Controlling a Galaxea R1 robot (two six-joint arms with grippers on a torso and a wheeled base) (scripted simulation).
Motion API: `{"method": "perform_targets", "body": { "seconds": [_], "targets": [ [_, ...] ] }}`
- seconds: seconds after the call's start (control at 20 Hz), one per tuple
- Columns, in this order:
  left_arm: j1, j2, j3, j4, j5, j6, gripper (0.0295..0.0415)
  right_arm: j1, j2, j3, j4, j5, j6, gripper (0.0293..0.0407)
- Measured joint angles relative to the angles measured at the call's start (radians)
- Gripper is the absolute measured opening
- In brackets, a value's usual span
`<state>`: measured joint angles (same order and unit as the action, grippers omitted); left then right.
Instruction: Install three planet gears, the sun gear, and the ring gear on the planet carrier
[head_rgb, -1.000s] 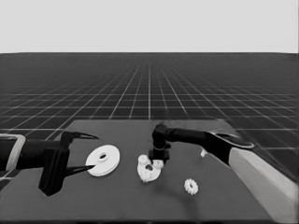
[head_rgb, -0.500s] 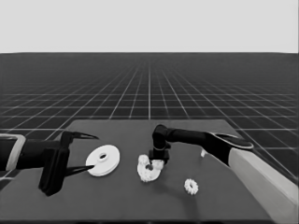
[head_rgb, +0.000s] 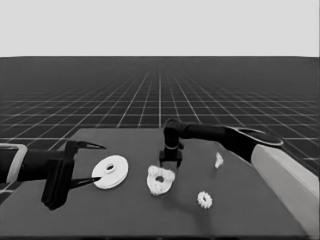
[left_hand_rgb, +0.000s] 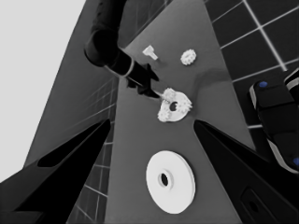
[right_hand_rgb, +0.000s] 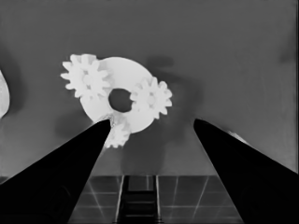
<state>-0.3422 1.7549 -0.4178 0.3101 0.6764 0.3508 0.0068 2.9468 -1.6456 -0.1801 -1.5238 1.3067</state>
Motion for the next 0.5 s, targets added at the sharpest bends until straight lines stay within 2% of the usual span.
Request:
{"method": "perform_targets", "body": {
  "seconds": [0.2, 0.25, 0.3, 0.4, 0.5],
  "targets": [
    [0.000, 0.000, 0.000, 0.000, 0.000, 0.000, 0.0385, 0.005, 0.000, 0.001, 0.006, -0.001, 0.000, 0.0385],
    [0.000, 0.000, 0.000, 0.000, 0.000, 0.000, 0.0385, -0.002, -0.208, 0.360, -0.009, -0.021, 0.136, 0.0385],
    [0.000, 0.000, 0.000, 0.000, 0.000, 0.000, 0.0385, -0.009, -0.356, 0.528, -0.015, -0.027, 0.167, 0.0385],
    [0.000, 0.000, 0.000, 0.000, 0.000, 0.000, 0.0385, -0.015, -0.491, 0.646, -0.021, -0.025, 0.155, 0.0385],
    [0.000, 0.000, 0.000, 0.000, 0.000, 0.000, 0.0385, -0.016, -0.536, 0.679, -0.022, -0.023, 0.143, 0.0385]
  ]
}}
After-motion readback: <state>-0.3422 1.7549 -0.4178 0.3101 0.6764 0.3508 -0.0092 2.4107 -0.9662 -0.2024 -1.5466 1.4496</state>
